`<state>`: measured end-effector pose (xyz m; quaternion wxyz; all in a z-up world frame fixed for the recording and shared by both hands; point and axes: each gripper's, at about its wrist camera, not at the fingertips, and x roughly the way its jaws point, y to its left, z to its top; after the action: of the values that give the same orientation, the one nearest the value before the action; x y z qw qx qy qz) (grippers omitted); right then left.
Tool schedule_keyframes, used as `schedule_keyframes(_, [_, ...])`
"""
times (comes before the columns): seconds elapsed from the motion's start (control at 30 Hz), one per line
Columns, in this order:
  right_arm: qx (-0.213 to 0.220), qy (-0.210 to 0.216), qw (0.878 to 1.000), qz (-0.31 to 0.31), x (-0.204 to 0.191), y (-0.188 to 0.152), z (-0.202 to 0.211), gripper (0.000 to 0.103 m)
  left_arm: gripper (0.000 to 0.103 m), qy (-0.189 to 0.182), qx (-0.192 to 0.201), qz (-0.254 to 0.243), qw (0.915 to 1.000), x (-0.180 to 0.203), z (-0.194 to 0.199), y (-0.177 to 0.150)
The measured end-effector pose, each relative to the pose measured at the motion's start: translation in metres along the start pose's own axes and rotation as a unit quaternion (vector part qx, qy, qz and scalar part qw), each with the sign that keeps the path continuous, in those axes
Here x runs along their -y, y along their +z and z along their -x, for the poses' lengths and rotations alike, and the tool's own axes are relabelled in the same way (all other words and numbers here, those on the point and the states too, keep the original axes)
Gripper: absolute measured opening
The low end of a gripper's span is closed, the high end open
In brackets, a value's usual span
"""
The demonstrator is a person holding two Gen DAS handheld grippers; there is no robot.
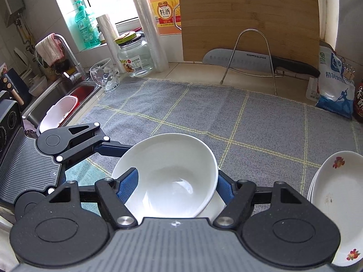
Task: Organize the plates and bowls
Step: 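Lift and carry the bowl with the right gripper over the bowl stack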
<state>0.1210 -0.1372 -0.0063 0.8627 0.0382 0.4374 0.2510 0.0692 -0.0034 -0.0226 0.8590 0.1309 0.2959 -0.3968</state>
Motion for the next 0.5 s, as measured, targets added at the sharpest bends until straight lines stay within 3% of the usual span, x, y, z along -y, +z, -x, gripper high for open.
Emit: schedule_keyframes(0.5, [0.000,-0.002,1.000,-0.009,0.0051,-0.0071,-0.0064,0.078,0.093,-0.001,0.000,0.010,0.9999,-0.0005,-0.0039,-0.0031])
